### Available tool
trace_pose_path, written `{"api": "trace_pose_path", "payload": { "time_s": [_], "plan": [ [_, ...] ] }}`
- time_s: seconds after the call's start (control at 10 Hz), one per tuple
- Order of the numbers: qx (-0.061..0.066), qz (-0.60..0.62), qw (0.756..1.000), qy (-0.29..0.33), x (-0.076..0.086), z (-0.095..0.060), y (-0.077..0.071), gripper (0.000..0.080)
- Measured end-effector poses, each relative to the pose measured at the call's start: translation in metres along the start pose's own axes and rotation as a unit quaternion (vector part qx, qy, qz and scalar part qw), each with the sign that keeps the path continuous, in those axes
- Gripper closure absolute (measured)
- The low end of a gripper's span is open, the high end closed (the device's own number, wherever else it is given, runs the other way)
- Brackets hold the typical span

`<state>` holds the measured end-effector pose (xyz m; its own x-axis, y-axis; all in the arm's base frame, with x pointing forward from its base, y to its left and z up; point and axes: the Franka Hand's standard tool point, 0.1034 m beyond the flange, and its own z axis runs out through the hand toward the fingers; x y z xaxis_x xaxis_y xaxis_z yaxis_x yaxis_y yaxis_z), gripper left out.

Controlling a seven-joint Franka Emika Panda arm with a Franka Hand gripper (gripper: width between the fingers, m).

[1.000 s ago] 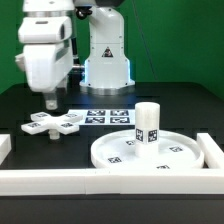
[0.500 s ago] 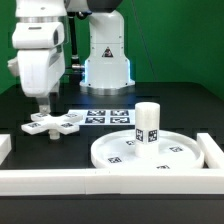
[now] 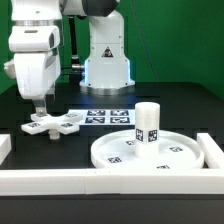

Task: Assemble round table

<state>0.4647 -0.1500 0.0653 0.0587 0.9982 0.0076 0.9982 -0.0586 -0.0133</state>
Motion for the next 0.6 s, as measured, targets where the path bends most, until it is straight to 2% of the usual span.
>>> {"api": "trace_pose_path", "payload": {
  "time_s": [0.3, 0.6],
  "plan": [
    [0.004, 0.006, 1.000, 0.002, 0.007, 0.010, -0.002, 0.0150],
    [0.007, 0.007, 1.000, 0.001, 0.006, 0.017, -0.007, 0.0150]
  ]
}}
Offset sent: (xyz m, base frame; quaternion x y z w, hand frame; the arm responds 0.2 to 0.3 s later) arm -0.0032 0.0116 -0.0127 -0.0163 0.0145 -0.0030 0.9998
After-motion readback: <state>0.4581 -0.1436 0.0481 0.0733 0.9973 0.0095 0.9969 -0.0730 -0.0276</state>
